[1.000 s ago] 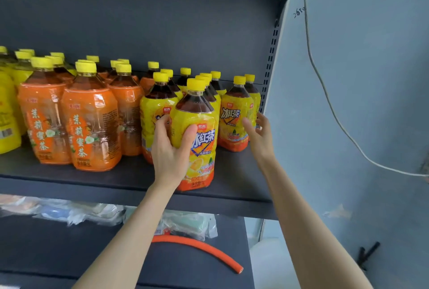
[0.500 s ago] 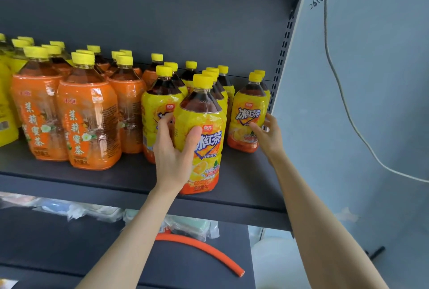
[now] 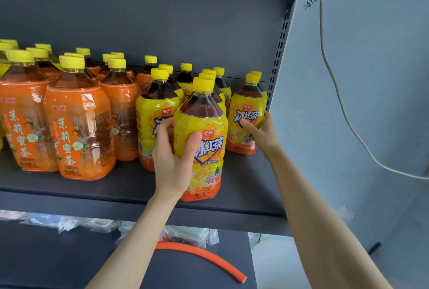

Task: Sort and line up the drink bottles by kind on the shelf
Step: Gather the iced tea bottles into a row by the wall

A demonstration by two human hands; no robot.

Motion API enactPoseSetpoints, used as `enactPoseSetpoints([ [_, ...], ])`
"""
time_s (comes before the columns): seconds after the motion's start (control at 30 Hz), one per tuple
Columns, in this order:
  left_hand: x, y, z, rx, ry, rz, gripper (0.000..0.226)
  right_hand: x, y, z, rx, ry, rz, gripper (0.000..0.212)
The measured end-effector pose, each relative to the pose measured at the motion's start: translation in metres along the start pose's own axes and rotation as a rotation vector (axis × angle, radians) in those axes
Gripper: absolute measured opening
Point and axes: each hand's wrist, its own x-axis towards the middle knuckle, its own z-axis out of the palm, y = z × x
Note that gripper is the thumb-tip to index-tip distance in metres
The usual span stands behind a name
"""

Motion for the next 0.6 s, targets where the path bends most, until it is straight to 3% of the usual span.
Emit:
enactPoseSetpoints([
  [0.17, 0.000, 0.000, 0.000, -0.011, -0.002, 0.003, 0.065, 0.002, 0.001, -0.005, 0.004, -0.001, -0.012, 0.053],
  [0.4, 0.001, 0.001, 0.000, -0.036, -0.010, -0.016, 0.063, 0.001, 0.002, -0.006, 0.037, -0.053, -0.019, 0.060],
  [0.6, 0.000, 0.001, 0.000, -0.037, -0.012, -0.022, 0.061, -0.004, 0.004, -0.017, 0.050, -0.025, -0.034, 0.037],
])
